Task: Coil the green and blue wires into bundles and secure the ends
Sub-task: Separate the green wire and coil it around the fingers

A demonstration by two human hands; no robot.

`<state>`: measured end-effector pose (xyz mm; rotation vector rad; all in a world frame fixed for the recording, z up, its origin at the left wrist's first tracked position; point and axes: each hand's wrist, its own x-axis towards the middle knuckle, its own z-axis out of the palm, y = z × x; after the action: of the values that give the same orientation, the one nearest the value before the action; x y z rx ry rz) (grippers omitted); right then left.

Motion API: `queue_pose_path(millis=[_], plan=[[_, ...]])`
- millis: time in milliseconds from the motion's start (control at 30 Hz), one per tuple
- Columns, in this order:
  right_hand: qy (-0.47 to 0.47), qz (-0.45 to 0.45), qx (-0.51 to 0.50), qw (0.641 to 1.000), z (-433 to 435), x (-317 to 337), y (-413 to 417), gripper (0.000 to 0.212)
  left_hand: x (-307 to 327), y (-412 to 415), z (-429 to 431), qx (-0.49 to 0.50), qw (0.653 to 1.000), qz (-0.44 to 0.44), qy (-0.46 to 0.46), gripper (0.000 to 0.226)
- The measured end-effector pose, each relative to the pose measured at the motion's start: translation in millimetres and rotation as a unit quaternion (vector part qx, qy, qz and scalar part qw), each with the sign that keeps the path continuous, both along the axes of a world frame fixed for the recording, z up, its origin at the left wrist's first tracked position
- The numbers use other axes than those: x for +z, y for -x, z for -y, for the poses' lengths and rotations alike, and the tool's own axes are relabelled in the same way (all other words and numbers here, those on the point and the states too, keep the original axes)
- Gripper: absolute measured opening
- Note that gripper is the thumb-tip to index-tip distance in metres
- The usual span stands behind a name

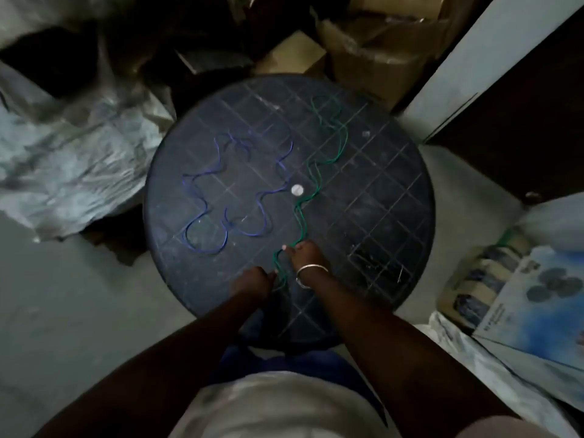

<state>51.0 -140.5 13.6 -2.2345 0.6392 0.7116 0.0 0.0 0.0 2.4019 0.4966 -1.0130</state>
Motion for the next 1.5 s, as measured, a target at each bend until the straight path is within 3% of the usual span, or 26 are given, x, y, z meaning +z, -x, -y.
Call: queue_pose_path(millis=[167, 333, 500, 633, 767, 833, 933, 1000, 1133, 1233, 1333, 1500], plan=[[-0.107, -0.094, -0.066, 0.988, -20, 0, -1, 0.031, -14, 23, 14, 0.039, 0.996, -0.030, 0.068, 0.038], [-0.078, -0.084, -0.019, 0.993, -21, 14, -2, 0.026, -45, 42, 7, -0.004, 1.000, -0.009, 0.021, 0.048], [-0.099, -0.046, -0.110, 0.988, -23, 19, 6, 0.033, -13, 42, 12, -0.055, 0.993, 0.102, 0.006, 0.040], [-0.226, -0.019, -0.186, 0.956, -13, 36, 2, 0.030, 28, 44, 7, -0.038, 0.978, 0.204, -0.003, 0.028], [-0.331, 0.000, -0.167, 0.929, -1, 73, 2, 0.015, 77, 44, -11, -0.039, 0.941, 0.336, 0.004, 0.032], [-0.394, 0.002, -0.155, 0.906, 6, 95, 3, 0.007, 99, 41, -22, -0.073, 0.943, 0.321, 0.041, 0.014], [-0.473, 0.007, -0.114, 0.874, 16, 127, 3, 0.013, 142, 47, -30, -0.051, 0.959, 0.237, 0.147, 0.030], [-0.494, 0.028, -0.013, 0.869, 21, 147, 6, 0.023, 184, 56, -27, -0.064, 0.955, 0.216, 0.192, 0.038], [-0.472, 0.132, 0.167, 0.855, 25, 184, 23, 0.031, 267, 70, -18, -0.084, 0.919, 0.342, 0.178, 0.040], [-0.411, 0.208, 0.190, 0.867, 21, 193, 33, 0.020, 306, 70, -15, -0.001, 0.872, 0.398, 0.284, 0.042], [-0.310, 0.283, 0.246, 0.873, 17, 182, 37, 0.012, 319, 57, -18, 0.191, 0.798, 0.393, 0.414, 0.048], [-0.057, 0.339, 0.358, 0.868, 2, 166, 57, 0.032, 304, 5, -48, 0.311, 0.703, 0.343, 0.540, 0.035]])
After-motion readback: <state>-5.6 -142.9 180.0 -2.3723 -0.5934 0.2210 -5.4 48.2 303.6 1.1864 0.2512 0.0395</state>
